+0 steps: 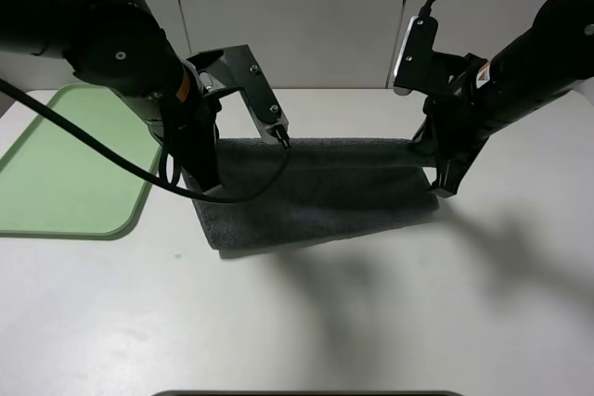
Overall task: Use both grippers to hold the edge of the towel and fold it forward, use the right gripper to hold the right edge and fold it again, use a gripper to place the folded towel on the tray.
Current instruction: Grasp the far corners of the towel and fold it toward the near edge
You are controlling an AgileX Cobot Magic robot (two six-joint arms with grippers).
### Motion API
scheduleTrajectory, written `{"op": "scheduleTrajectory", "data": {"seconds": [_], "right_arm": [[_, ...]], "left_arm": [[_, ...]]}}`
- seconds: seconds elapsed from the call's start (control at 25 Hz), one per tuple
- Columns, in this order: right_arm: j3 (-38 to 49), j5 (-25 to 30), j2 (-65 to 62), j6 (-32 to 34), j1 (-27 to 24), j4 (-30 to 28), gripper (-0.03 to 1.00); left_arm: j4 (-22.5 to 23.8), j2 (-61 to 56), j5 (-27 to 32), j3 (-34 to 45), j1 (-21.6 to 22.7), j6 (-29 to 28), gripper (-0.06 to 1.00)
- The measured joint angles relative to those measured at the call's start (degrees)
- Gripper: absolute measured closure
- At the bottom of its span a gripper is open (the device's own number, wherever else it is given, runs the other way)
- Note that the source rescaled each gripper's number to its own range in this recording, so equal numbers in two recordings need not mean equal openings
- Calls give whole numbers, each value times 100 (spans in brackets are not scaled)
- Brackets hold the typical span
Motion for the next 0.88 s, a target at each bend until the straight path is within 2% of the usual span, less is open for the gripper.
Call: {"op": "scheduleTrajectory", "data": {"seconds": [0.36,0.88], "right_arm": [[-15,-844,442,0,0,-109,97],[-15,-1825,892,22,-18,-181,97]], "left_arm": [[59,656,-693,0,425,23,94],[348,1110,-1494,0,632,23,94]]}}
